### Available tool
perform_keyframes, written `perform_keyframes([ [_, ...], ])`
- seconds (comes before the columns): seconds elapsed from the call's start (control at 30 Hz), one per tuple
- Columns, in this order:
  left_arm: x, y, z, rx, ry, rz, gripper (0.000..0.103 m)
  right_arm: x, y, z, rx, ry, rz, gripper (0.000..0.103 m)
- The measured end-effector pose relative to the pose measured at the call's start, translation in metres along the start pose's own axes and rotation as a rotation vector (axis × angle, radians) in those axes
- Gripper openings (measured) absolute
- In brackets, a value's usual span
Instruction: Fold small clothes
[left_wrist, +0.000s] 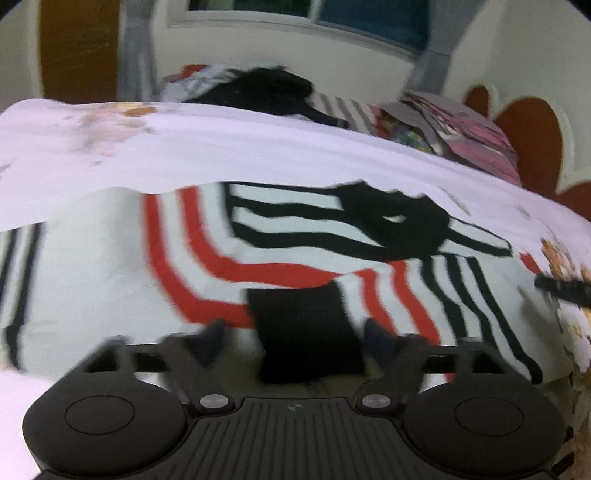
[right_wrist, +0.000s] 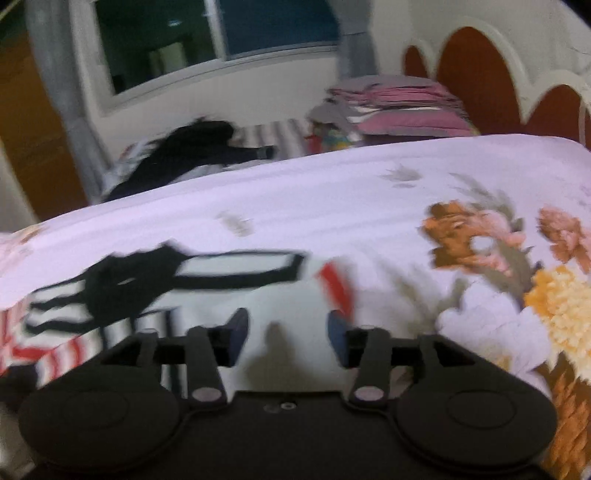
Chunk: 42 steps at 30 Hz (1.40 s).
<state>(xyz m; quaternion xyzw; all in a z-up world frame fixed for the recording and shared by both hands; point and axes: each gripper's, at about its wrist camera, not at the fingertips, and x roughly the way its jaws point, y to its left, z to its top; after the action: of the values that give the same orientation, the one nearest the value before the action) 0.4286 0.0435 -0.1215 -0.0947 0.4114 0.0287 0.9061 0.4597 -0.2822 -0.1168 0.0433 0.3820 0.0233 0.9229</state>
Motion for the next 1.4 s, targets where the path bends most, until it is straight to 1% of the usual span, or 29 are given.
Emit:
perform_keyframes([
  [0.07, -0.010, 0.016, -0.002, -0.027, -0.017, 0.007, 0.085, -0.005, 0.019, -0.009, -0.021, 0.022, 0.051, 0.048],
  [0.2, -0.027, 0.059, -0.010, -0.112, -0.020, 0.054, 0.085, -0.009, 0.052, -0.021, -0.037, 0.051, 0.122, 0.048],
  [0.47, -0.050, 0.145, -0.027, -0.276, -0.030, 0.172, 0.085, -0.011, 0.119, -0.033, -0.093, 0.079, 0.220, 0.048],
  [0.63, -0.060, 0.202, -0.041, -0.401, -0.033, 0.246, 0.085, -0.007, 0.157, -0.037, -0.130, 0.084, 0.258, 0.049],
  [0.8, -0.066, 0.255, -0.049, -0.519, -0.072, 0.308, 0.085, -0.002, 0.184, -0.041, -0.162, 0.091, 0.274, 0.051],
  [0.87, -0.064, 0.276, -0.050, -0.574, -0.086, 0.314, 0.085, 0.002, 0.192, -0.043, -0.170, 0.095, 0.267, 0.051],
  [0.93, -0.057, 0.295, -0.051, -0.630, -0.098, 0.300, 0.085, 0.006, 0.197, -0.044, -0.170, 0.103, 0.260, 0.051],
  [0.97, -0.054, 0.299, -0.050, -0.634, -0.110, 0.293, 0.084, 0.008, 0.199, -0.045, -0.168, 0.108, 0.256, 0.051],
  [1.03, -0.047, 0.303, -0.045, -0.620, -0.132, 0.287, 0.079, 0.011, 0.202, -0.046, -0.162, 0.112, 0.254, 0.054],
  [1.07, -0.044, 0.305, -0.044, -0.622, -0.144, 0.290, 0.070, 0.012, 0.204, -0.047, -0.167, 0.111, 0.248, 0.055],
  [1.1, -0.041, 0.309, -0.042, -0.626, -0.156, 0.295, 0.058, 0.014, 0.205, -0.047, -0.172, 0.111, 0.242, 0.055],
  [1.13, -0.038, 0.312, -0.041, -0.629, -0.166, 0.297, 0.051, 0.015, 0.206, -0.048, -0.172, 0.113, 0.239, 0.055],
  [1.17, -0.037, 0.316, -0.040, -0.634, -0.168, 0.293, 0.035, 0.016, 0.206, -0.048, -0.168, 0.115, 0.236, 0.055],
  [1.2, -0.036, 0.320, -0.040, -0.641, -0.168, 0.292, 0.024, 0.018, 0.206, -0.048, -0.167, 0.117, 0.232, 0.055],
  [1.3, -0.036, 0.327, -0.042, -0.679, -0.182, 0.284, 0.011, 0.020, 0.205, -0.047, -0.162, 0.112, 0.219, 0.055],
  [1.37, -0.039, 0.326, -0.041, -0.674, -0.193, 0.267, 0.005, 0.022, 0.205, -0.047, -0.164, 0.109, 0.211, 0.055],
  [1.4, -0.041, 0.322, -0.038, -0.662, -0.203, 0.262, 0.005, 0.024, 0.205, -0.049, -0.171, 0.111, 0.202, 0.055],
])
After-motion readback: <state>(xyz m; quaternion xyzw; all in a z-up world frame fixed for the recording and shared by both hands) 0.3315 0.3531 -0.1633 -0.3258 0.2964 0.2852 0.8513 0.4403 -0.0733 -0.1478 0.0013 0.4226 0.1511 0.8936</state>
